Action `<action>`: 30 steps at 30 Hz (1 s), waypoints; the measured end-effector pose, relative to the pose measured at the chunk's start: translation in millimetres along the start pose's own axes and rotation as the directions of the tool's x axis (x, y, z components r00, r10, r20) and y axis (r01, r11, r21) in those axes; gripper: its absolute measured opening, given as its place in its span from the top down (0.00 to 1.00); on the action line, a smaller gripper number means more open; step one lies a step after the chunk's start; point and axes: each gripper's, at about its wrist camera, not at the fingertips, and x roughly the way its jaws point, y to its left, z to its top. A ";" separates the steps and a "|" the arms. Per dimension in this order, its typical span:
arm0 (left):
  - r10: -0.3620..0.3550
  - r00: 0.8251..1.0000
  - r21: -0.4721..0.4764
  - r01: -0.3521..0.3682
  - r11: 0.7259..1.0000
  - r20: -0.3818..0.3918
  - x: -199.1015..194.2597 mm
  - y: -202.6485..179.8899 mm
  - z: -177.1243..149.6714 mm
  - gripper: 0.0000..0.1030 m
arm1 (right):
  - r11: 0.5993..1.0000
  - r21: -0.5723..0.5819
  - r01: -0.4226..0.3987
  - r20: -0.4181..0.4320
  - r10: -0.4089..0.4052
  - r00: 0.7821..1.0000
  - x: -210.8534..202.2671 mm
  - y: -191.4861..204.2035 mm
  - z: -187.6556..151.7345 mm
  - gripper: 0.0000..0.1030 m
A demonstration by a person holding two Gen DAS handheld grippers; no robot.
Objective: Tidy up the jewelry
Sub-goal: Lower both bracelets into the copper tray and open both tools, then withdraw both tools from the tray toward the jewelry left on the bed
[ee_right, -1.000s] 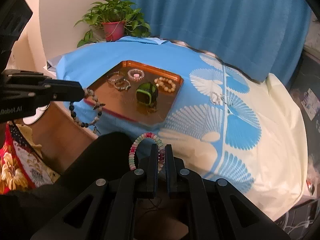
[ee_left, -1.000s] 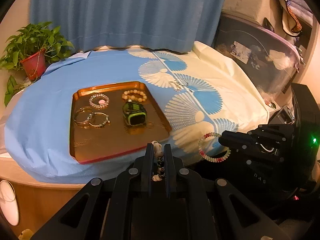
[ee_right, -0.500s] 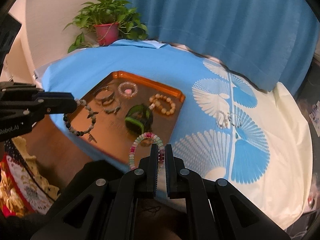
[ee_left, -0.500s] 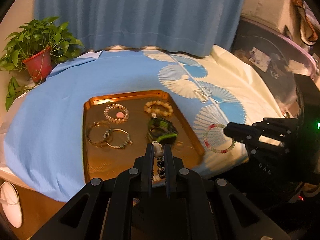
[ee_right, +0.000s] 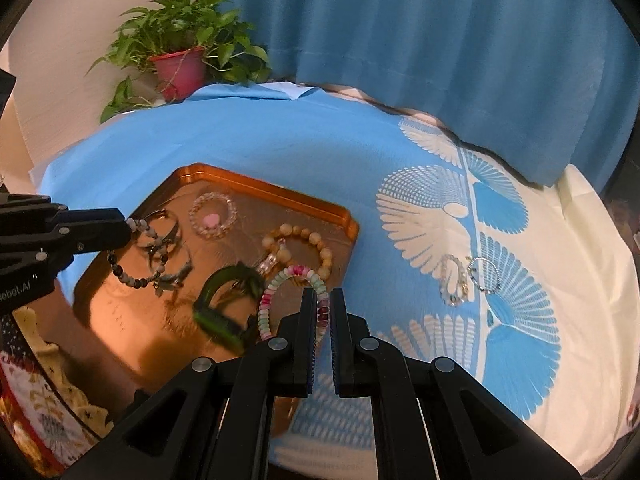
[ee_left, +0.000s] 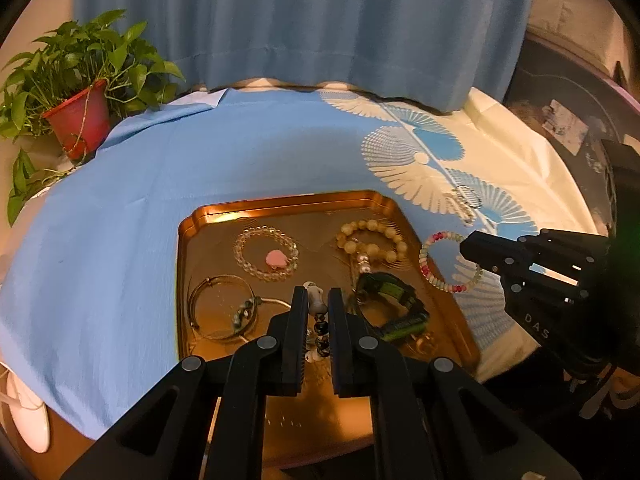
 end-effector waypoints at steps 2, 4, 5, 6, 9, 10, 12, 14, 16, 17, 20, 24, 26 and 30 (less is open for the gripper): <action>0.008 1.000 -0.002 -0.008 1.000 -0.005 6.6 1.1 2.1 0.93 | 1.000 0.003 0.001 -0.001 -0.001 1.000 9.3 -0.9 3.4 0.94; 0.021 1.000 -0.001 -0.021 1.000 -0.008 12.6 3.1 3.6 0.93 | 1.000 0.009 -0.004 -0.003 0.004 1.000 17.2 -1.5 5.6 0.94; 0.027 1.000 -0.001 -0.027 1.000 -0.009 15.2 4.2 4.3 0.93 | 1.000 0.011 -0.006 -0.006 0.006 1.000 22.8 -1.2 7.4 0.94; 0.034 0.999 -0.003 -0.034 0.999 -0.010 17.8 6.2 4.8 0.93 | 1.000 0.011 -0.010 -0.006 0.010 1.000 26.6 -0.7 8.8 0.94; 0.069 0.998 -0.022 -0.069 0.997 0.003 20.1 12.1 4.8 0.83 | 0.999 0.015 -0.032 -0.033 0.032 0.999 41.9 0.8 12.0 0.91; 0.074 0.997 -0.032 -0.074 0.997 0.001 19.3 14.6 3.9 0.73 | 0.999 0.018 -0.037 -0.056 0.038 0.998 46.7 0.8 12.0 0.89; 0.090 0.996 -0.069 -0.090 0.994 0.000 14.6 18.6 -0.2 0.19 | 0.999 0.044 -0.026 -0.107 0.030 0.994 52.6 -0.7 7.4 0.60; 0.124 0.992 -0.106 -0.120 0.987 0.037 1.4 19.6 -7.2 0.10 | 0.997 0.070 -0.028 -0.104 0.035 0.994 45.8 -4.9 0.2 0.45; 0.155 0.987 -0.114 -0.150 0.982 0.036 -7.2 17.9 -13.2 0.09 | 0.997 0.075 -0.021 -0.098 0.028 0.995 33.7 -6.9 -8.0 0.43; 0.174 0.984 -0.118 -0.170 0.978 0.026 -10.5 16.1 -16.9 0.09 | 0.997 0.080 -0.012 -0.099 0.020 0.995 26.0 -9.4 -13.4 0.42; 0.212 0.977 -0.119 -0.211 0.970 -0.001 -24.7 4.8 -35.8 0.09 | 0.993 0.120 -0.019 -0.097 0.031 0.995 -1.2 -11.0 -32.8 0.39; 0.207 0.978 -0.104 -0.207 0.973 -0.011 -51.8 -19.8 -68.1 0.08 | 0.988 0.151 -0.040 -0.093 0.054 0.994 -45.2 -4.7 -67.7 0.36; 0.202 0.979 -0.110 -0.202 0.973 -0.013 -64.9 -33.2 -81.9 0.08 | 0.985 0.165 -0.046 -0.090 0.061 0.994 -66.7 0.4 -85.0 0.35; 0.177 0.984 -0.124 -0.177 0.976 -0.014 -89.0 -58.7 -103.1 0.08 | 0.984 0.168 -0.064 -0.078 0.078 0.994 -101.8 10.0 -112.4 0.33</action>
